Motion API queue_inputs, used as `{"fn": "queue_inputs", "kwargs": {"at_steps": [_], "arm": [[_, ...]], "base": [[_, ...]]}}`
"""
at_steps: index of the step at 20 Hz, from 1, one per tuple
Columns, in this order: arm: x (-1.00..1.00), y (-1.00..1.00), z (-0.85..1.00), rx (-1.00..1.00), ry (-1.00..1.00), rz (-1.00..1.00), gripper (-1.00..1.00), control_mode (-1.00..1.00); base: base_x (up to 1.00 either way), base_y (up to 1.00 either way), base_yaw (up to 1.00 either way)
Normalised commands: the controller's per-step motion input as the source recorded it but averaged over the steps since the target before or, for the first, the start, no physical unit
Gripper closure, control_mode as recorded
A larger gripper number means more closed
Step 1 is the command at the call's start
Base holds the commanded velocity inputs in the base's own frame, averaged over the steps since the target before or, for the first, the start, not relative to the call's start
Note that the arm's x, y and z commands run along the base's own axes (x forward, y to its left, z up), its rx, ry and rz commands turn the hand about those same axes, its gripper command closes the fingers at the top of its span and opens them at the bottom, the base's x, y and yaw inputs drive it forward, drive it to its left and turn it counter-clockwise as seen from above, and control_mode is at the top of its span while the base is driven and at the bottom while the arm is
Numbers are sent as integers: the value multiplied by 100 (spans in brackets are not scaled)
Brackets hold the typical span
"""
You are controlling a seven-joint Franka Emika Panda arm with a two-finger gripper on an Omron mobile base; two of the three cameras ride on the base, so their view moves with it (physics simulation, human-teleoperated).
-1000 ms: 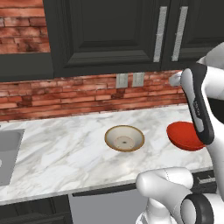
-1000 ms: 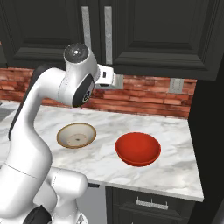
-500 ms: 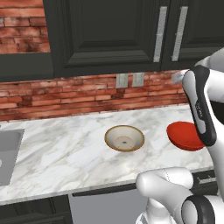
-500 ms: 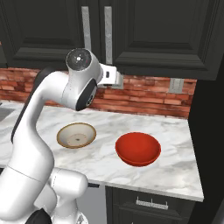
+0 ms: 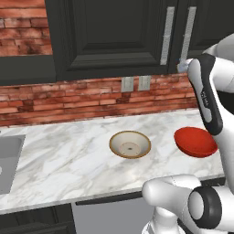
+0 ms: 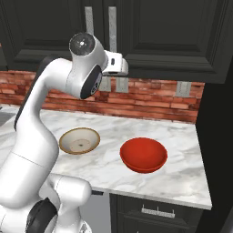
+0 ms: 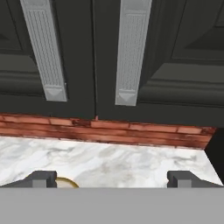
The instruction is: Open the cabinet. Pick the bowls from the counter and place them in the cabinet. Then close the cabinet.
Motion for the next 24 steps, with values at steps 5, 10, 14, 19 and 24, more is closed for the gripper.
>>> {"fn": "queue_inputs", "kwargs": {"at_steps": [5, 10, 14, 19, 24], "arm": [[35, 0, 9, 0, -1, 0, -100, -100], [47, 0, 4, 0, -1, 0, -100, -100], [62, 0, 0, 0, -3, 2, -100, -100], [56, -4, 0, 0, -5, 3, -100, -100], [38, -18, 6, 0, -16, 5, -100, -100]], "base": [[0, 0, 0], [0, 0, 0], [0, 0, 0], [0, 0, 0], [0, 0, 0]]}}
